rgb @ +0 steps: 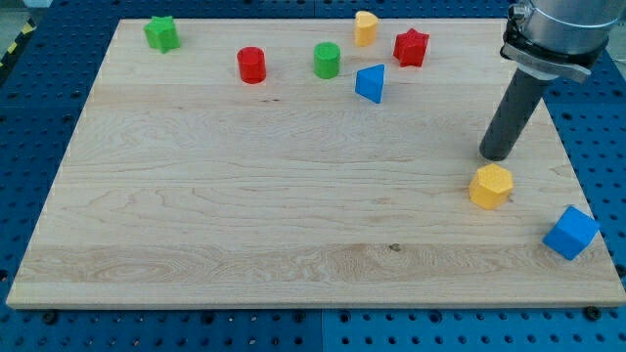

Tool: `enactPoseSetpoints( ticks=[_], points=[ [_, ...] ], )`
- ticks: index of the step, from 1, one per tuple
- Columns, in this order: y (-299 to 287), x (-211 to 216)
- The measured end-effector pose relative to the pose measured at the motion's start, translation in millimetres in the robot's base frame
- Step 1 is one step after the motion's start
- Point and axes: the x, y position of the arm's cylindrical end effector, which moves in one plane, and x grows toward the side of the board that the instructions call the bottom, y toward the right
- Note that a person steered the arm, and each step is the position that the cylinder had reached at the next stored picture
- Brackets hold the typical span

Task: Move the blue triangle diagonally above the yellow hexagon

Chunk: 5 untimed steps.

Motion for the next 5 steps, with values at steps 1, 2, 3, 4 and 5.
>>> enactPoseSetpoints(
  ticks=[1, 2, 3, 4, 5],
  points=[
    [0.0, -0.7],
    [0.0, -0.7],
    [0.0, -17.8],
    [0.0, -70.9],
    [-2.7, -108.2]
  ],
)
